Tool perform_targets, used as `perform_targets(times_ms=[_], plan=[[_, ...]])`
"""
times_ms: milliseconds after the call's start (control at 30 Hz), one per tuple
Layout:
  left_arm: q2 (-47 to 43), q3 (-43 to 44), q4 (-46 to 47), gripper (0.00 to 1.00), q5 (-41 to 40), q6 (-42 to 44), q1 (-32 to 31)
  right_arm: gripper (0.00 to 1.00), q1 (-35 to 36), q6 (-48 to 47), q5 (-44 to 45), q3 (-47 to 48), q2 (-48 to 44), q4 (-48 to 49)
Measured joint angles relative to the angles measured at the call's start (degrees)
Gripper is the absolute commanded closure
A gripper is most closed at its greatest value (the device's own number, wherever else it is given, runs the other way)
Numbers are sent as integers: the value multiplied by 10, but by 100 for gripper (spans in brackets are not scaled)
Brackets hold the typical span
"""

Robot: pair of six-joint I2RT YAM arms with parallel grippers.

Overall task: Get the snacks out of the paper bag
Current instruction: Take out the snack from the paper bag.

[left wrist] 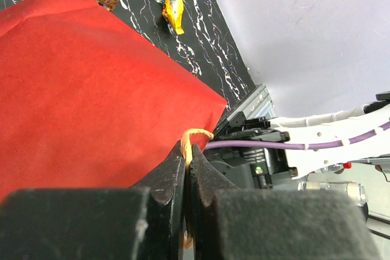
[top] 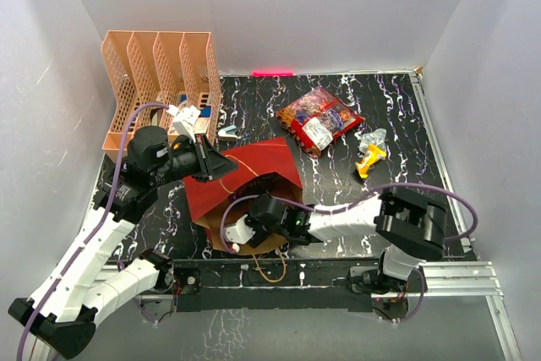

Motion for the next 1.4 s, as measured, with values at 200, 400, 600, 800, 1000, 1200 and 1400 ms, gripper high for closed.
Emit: perform_targets(times_ms=[200, 400, 600, 800, 1000, 1200, 1400], plan=[[0, 2, -2, 100, 0, 0, 0, 6, -33, -29, 25, 23, 66, 69], [0, 2, -2, 100, 3, -5, 0, 14, -62, -55, 37, 51, 132, 142], [0, 4, -6, 100, 4, -5, 0, 30, -77, -67, 38, 78, 176, 183], [-3, 11, -15, 100, 4, -4, 0, 52, -79, -66, 38, 92, 200, 191], [-4, 11, -17, 100, 4, -4, 0, 72, -79, -41, 35, 98, 201, 179], [-4, 11, -19, 100, 4, -4, 0, 77, -79, -13, 29, 97, 197, 169], [-4, 11, -19, 100, 4, -4, 0, 87, -79, 31, 0, 97, 154, 134]])
